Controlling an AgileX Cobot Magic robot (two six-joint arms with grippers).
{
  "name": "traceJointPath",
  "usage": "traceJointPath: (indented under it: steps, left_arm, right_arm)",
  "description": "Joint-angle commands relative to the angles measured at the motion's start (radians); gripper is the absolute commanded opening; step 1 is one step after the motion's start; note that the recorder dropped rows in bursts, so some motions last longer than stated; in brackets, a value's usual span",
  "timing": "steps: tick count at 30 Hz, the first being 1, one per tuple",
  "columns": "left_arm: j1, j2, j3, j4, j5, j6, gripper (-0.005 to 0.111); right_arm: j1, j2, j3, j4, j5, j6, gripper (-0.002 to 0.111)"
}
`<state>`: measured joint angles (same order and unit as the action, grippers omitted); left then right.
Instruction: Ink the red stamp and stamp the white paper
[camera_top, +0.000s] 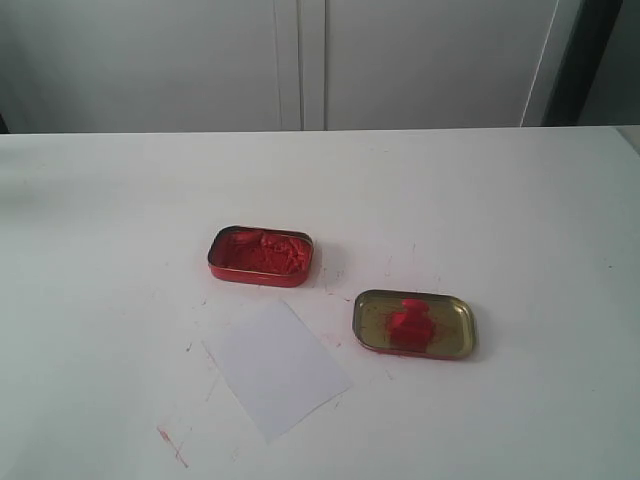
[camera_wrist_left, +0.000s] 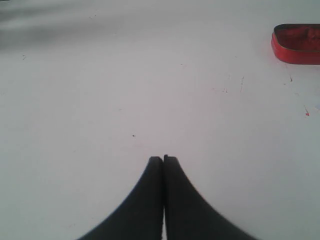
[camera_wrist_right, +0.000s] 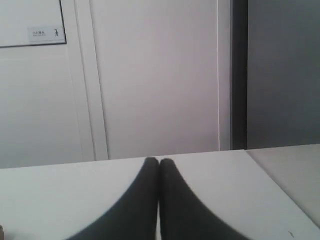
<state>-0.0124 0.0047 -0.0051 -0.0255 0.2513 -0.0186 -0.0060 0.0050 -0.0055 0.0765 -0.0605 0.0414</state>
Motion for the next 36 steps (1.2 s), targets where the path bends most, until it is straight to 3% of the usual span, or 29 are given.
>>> traceJointPath:
  steps: [1, 19, 28, 36]
  left_arm:
    - [0.000, -0.005, 0.005, 0.002, -0.005, 0.001, 0.000]
    - [0.000, -0.005, 0.005, 0.002, -0.005, 0.001, 0.000]
    - [0.000, -0.005, 0.005, 0.002, -0.005, 0.001, 0.000]
    - [0.000, -0.005, 0.005, 0.002, -0.005, 0.001, 0.000]
  right_arm:
    - [-0.005, -0.005, 0.006, 0.001, -0.037, 0.024, 0.000]
    - [-0.005, -0.005, 0.003, 0.001, -0.031, -0.012, 0.000]
    - [-0.005, 0.003, -0.119, -0.006, 0.108, -0.019, 0.000]
    - [-0.005, 0.188, -0.260, -0.006, 0.144, -0.019, 0.000]
